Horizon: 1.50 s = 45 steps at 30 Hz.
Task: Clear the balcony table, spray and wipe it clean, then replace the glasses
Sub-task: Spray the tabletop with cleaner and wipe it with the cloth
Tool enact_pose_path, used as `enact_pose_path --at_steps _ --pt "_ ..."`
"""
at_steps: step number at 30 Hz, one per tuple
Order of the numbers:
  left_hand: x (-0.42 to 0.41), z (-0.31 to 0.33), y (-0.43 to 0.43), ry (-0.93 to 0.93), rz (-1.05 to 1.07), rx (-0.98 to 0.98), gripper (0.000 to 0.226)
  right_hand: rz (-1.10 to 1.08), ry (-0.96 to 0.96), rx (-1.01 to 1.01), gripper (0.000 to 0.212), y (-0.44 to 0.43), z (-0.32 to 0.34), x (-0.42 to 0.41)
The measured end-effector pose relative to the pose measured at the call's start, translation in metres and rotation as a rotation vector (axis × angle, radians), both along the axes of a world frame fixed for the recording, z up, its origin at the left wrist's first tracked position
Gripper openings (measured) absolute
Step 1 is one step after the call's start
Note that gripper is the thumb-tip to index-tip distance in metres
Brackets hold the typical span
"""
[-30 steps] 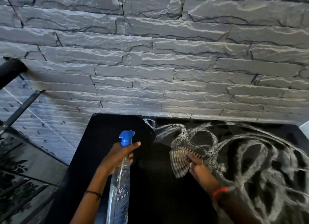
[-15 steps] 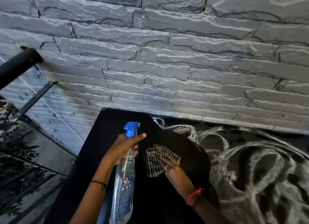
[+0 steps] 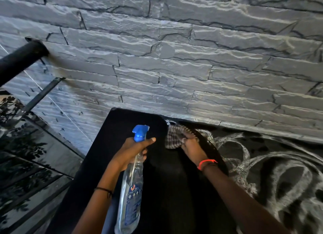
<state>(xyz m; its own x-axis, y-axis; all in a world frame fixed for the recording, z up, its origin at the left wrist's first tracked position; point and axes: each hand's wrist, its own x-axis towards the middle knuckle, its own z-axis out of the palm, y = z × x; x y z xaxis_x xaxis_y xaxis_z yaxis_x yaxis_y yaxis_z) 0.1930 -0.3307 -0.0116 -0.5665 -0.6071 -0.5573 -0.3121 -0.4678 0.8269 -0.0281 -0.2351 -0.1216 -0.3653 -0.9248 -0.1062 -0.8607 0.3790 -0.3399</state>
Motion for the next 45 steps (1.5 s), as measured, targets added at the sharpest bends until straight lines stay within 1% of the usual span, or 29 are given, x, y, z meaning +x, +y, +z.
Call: enact_pose_path --at_steps 2,4,7,9,11,13,15,18,20,22,23,24,25,26,29,31,33,38,40,42,45 --pt "0.002 -0.003 -0.005 -0.004 0.026 -0.009 0.026 0.139 -0.047 0.032 0.041 -0.016 -0.005 0.032" --pt "0.004 -0.005 -0.011 -0.002 0.030 -0.031 0.026 0.228 -0.085 -0.045 0.045 -0.014 -0.018 0.057" --pt "0.005 -0.006 -0.018 -0.005 0.041 -0.039 0.029 0.357 -0.030 -0.152 0.042 0.017 -0.029 0.068" --pt "0.003 -0.005 -0.022 -0.011 0.050 -0.026 0.029 0.389 -0.018 -0.186 0.045 0.044 -0.026 0.057" --pt "0.001 -0.003 -0.024 -0.013 0.041 -0.025 0.029 0.345 -0.054 -0.213 0.044 0.067 -0.024 0.034" --pt "0.001 -0.002 -0.024 -0.009 0.022 -0.031 0.028 0.167 -0.164 -0.243 0.040 0.080 -0.024 0.004" --pt "0.002 -0.002 -0.025 -0.001 0.014 -0.033 0.027 0.042 -0.133 -0.256 0.040 0.072 -0.029 -0.021" --pt "0.004 -0.003 -0.025 -0.006 0.002 -0.042 0.027 -0.052 -0.117 -0.229 0.037 0.026 -0.026 -0.028" --pt "0.004 -0.002 -0.023 -0.012 0.001 -0.048 0.027 -0.008 -0.106 -0.145 0.037 -0.017 -0.022 -0.020" --pt "0.005 -0.002 -0.023 -0.016 0.008 -0.048 0.028 0.025 -0.183 -0.170 0.035 -0.058 -0.023 -0.004" --pt "0.006 -0.002 -0.023 -0.018 0.014 -0.044 0.028 0.025 -0.170 -0.178 0.033 -0.078 -0.025 0.004" --pt "0.007 -0.003 -0.024 -0.018 0.028 -0.042 0.028 0.033 -0.201 -0.155 0.030 -0.096 -0.022 0.016" --pt "0.008 -0.003 -0.024 -0.017 0.043 -0.041 0.027 0.056 -0.233 -0.148 0.031 -0.109 -0.018 0.028" --pt "0.010 -0.004 -0.025 -0.016 0.057 -0.045 0.027 0.117 -0.224 -0.132 0.036 -0.120 -0.015 0.038" --pt "0.013 -0.003 -0.027 -0.024 0.060 -0.059 0.028 0.207 0.005 -0.035 0.050 -0.132 -0.018 0.045" --pt "0.014 -0.002 -0.027 -0.019 0.066 -0.052 0.026 0.210 0.068 -0.002 0.048 -0.129 -0.024 0.037" --pt "0.014 -0.002 -0.026 -0.010 0.061 -0.047 0.027 0.197 0.084 -0.011 0.042 -0.116 -0.023 0.024" --pt "0.007 0.001 -0.017 0.011 0.033 -0.029 0.027 0.070 0.043 -0.070 0.034 -0.060 -0.014 -0.031" --pt "0.003 0.002 -0.012 0.017 0.018 -0.023 0.027 0.010 0.020 -0.105 0.032 -0.030 -0.013 -0.058" --pt "-0.001 0.001 -0.007 0.015 0.012 -0.020 0.028 -0.063 0.035 -0.092 0.029 0.002 -0.012 -0.083" --pt "-0.008 0.000 0.000 0.020 -0.015 -0.015 0.028 -0.235 0.033 -0.123 0.029 0.061 -0.018 -0.121"
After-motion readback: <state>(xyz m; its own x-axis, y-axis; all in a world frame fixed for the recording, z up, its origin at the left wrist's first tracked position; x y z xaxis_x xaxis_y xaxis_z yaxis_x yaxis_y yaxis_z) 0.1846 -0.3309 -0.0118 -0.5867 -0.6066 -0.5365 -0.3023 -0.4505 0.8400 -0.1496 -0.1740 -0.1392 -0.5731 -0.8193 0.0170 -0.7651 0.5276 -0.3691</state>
